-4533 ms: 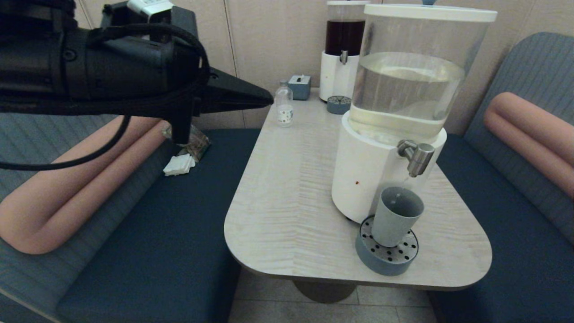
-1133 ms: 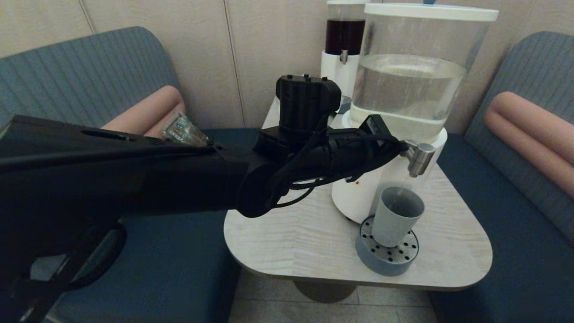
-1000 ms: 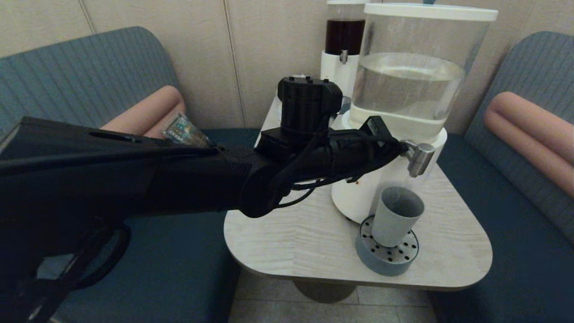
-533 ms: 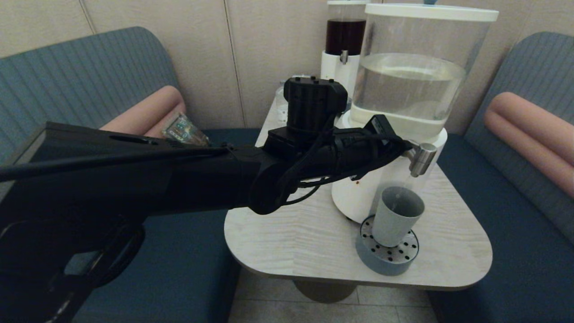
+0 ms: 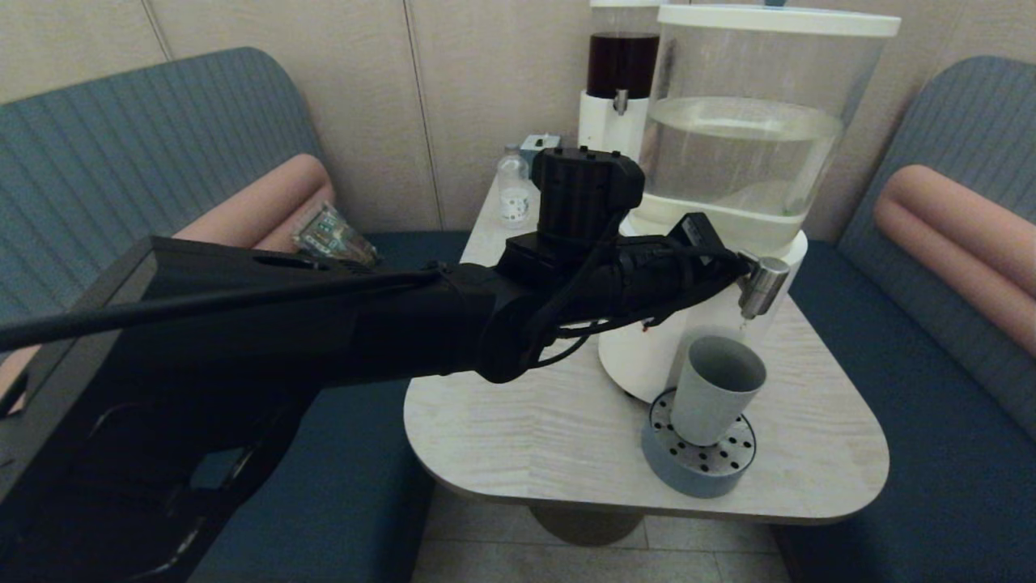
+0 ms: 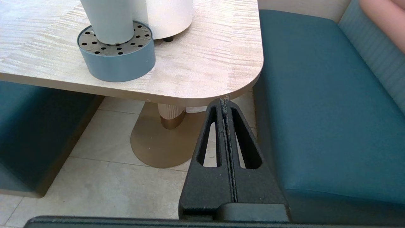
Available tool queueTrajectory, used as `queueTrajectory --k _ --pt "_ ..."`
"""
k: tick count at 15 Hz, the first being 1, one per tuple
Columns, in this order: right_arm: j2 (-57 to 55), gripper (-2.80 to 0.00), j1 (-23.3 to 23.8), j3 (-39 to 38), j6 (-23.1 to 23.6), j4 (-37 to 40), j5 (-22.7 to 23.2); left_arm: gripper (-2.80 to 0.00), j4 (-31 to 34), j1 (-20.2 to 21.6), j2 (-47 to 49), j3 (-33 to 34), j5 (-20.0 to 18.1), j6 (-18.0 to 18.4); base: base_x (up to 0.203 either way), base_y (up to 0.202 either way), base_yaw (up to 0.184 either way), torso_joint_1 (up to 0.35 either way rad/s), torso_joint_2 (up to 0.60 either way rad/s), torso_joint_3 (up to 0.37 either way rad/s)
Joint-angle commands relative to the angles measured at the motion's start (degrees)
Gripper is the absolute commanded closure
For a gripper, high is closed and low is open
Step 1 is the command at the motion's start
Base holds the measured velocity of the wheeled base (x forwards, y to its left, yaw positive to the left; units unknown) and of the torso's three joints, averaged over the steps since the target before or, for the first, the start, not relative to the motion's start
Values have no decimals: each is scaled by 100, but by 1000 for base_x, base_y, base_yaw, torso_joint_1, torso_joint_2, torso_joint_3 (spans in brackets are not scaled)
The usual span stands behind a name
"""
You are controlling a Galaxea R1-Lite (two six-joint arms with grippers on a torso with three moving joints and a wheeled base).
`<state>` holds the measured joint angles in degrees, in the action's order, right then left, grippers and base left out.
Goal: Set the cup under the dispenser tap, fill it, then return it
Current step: Turn off the faucet
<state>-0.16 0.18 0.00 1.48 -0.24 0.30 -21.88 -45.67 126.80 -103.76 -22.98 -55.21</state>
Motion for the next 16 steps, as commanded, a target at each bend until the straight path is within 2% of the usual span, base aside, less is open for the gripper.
queueTrajectory --k 1,8,16 --pt "-2 0 -1 0 2 -2 5 0 -27 -29 47 -100 -22 -34 0 0 0 0 0 0" --pt "-2 0 -1 0 2 -2 5 0 265 -94 114 -417 -21 -34 0 0 0 0 0 0" --pt "-2 0 -1 0 2 -2 5 0 263 -75 -186 167 4 133 0 0 0 0 0 0"
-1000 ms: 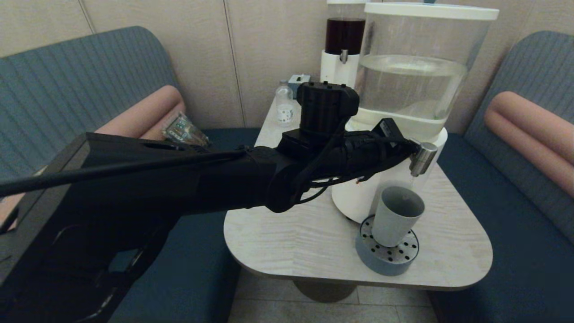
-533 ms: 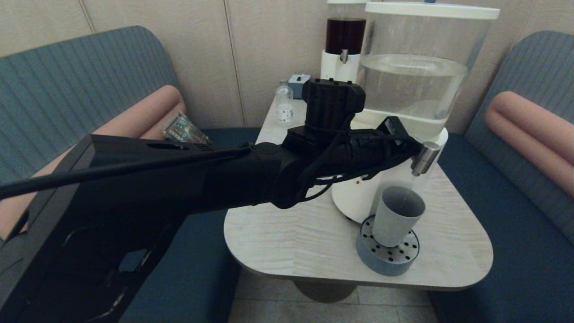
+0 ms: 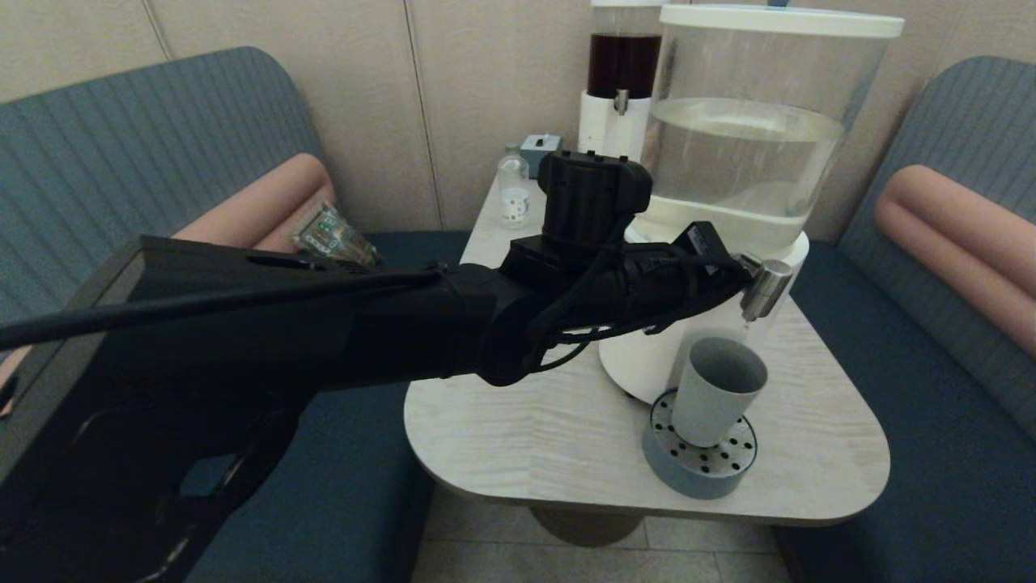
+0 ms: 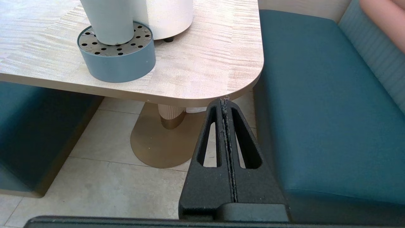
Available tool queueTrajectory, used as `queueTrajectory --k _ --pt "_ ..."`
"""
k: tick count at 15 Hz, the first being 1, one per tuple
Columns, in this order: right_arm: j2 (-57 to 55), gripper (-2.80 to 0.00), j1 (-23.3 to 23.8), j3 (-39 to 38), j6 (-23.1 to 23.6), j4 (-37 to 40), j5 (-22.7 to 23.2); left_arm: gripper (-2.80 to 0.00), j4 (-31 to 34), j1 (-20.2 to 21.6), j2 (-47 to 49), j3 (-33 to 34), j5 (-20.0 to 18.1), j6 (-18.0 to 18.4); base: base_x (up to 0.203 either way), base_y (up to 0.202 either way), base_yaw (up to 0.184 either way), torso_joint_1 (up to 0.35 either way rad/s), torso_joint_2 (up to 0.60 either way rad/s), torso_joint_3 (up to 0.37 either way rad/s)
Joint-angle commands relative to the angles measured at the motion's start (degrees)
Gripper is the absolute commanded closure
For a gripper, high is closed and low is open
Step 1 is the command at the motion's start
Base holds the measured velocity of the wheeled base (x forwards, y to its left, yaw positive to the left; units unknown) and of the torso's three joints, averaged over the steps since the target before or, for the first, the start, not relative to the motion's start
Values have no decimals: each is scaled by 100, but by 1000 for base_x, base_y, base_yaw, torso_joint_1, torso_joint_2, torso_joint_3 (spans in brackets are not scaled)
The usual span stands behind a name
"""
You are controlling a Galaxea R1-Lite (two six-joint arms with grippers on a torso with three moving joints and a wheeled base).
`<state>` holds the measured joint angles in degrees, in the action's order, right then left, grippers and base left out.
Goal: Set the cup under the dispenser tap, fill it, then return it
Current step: Turn off the faucet
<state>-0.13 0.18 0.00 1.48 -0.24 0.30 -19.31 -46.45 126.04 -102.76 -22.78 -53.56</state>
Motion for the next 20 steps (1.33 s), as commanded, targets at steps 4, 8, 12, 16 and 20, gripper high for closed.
queueTrajectory --k 4,8,12,16,20 --pt "-4 0 -1 0 2 -2 5 0 -5 30 -419 277 -16 -32 0 0 0 0 0 0" --pt "-4 0 -1 0 2 -2 5 0 -38 57 -570 512 -16 2 0 0 0 0 0 0" --pt "-4 0 -1 0 2 -2 5 0 -97 58 -536 512 -16 12 0 0 0 0 0 0" --pt "-4 0 -1 0 2 -2 5 0 -121 66 -462 439 -16 38 0 0 0 0 0 0" --pt "-4 0 -1 0 2 -2 5 0 -126 66 -299 302 -24 47 0 0 0 0 0 0"
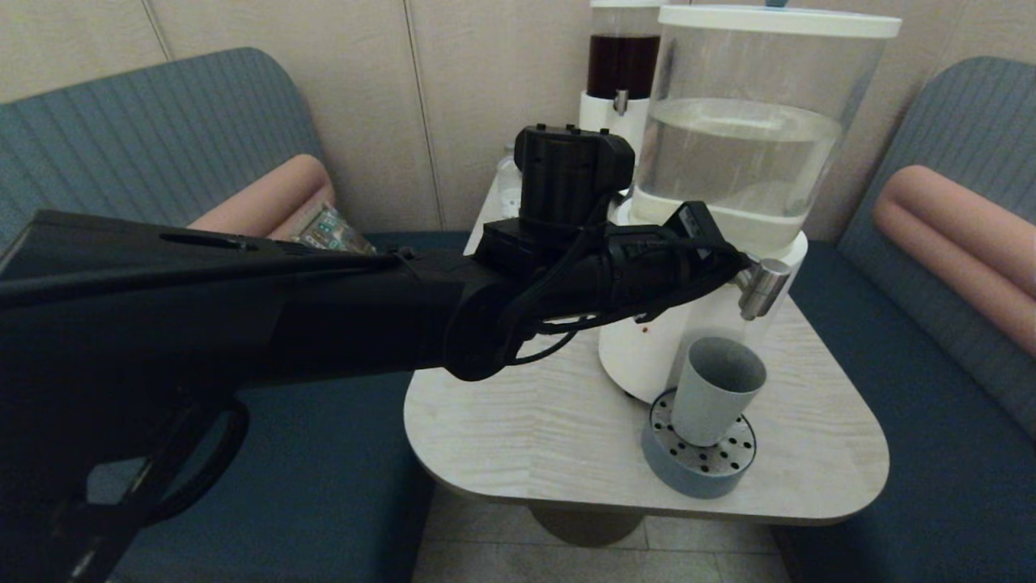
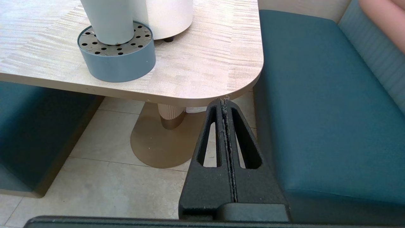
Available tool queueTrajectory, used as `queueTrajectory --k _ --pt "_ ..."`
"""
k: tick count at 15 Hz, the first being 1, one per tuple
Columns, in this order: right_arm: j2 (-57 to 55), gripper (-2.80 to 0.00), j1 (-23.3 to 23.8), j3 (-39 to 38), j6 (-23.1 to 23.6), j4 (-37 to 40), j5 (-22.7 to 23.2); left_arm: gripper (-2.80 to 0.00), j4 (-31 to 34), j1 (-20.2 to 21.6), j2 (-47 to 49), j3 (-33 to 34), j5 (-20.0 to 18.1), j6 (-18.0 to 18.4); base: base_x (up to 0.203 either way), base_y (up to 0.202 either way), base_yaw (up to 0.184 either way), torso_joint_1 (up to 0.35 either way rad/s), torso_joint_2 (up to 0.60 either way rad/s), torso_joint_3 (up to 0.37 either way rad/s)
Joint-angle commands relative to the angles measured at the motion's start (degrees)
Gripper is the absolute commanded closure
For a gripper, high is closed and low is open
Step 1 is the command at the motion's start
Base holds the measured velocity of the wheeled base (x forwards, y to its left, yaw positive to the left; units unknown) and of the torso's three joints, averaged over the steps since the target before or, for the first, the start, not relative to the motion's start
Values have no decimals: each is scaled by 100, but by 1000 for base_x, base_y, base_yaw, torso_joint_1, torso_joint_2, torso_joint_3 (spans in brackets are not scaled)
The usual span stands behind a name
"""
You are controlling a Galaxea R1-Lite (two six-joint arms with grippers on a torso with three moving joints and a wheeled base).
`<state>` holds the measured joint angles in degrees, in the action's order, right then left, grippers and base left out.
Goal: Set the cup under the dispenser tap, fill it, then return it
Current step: Turn off the faucet
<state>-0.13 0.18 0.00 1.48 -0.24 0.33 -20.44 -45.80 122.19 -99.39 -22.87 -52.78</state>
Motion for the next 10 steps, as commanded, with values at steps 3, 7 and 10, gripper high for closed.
queueTrajectory --k 3,7,10 --pt "-4 0 -1 0 2 -2 2 0 3 1 238 -264 -20 -37 0 0 0 0 0 0" --pt "-4 0 -1 0 2 -2 2 0 64 1 468 -601 -24 -39 0 0 0 0 0 0" --pt "-4 0 -1 0 2 -2 2 0 58 1 584 -710 -33 -39 0 0 0 0 0 0"
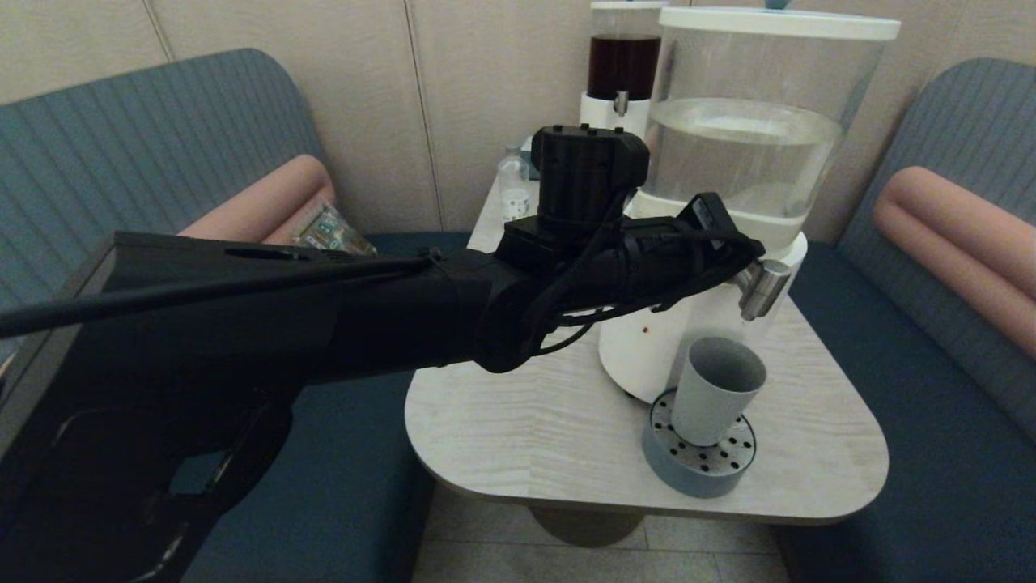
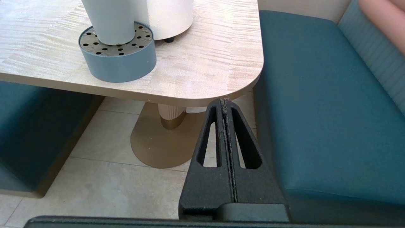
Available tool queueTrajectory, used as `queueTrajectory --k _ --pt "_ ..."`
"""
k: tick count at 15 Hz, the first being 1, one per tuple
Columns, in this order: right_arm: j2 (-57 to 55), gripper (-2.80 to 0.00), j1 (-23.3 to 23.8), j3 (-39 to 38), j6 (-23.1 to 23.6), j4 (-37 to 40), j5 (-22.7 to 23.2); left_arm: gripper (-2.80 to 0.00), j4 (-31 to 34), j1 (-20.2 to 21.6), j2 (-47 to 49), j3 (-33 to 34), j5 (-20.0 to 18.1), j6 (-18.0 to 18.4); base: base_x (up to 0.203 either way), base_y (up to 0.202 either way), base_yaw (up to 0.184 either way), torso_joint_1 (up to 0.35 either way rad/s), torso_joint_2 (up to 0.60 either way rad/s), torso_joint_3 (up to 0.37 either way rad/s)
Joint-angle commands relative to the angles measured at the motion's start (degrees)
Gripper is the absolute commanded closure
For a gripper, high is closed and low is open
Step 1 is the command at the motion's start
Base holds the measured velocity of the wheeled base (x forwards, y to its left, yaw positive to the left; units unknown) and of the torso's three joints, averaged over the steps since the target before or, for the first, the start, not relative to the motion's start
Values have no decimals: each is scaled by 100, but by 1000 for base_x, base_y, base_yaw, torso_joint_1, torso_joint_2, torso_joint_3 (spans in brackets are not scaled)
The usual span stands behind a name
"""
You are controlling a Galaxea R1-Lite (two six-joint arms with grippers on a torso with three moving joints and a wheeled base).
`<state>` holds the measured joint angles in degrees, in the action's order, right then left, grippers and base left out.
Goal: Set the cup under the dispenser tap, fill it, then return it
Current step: Turn off the faucet
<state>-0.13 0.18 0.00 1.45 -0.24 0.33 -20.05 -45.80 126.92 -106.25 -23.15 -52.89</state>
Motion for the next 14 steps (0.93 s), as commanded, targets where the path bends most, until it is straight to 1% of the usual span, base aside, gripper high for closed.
queueTrajectory --k 1,7,14 --pt "-4 0 -1 -6 4 -2 2 0 19 1 138 -42 -5 -31 0 0 0 0 0 0" --pt "-4 0 -1 0 4 -2 2 0 -76 3 341 -36 -22 -37 0 0 0 0 0 0" --pt "-4 0 -1 0 4 -2 2 0 -409 1 552 -54 -58 -72 0 0 0 0 0 0"
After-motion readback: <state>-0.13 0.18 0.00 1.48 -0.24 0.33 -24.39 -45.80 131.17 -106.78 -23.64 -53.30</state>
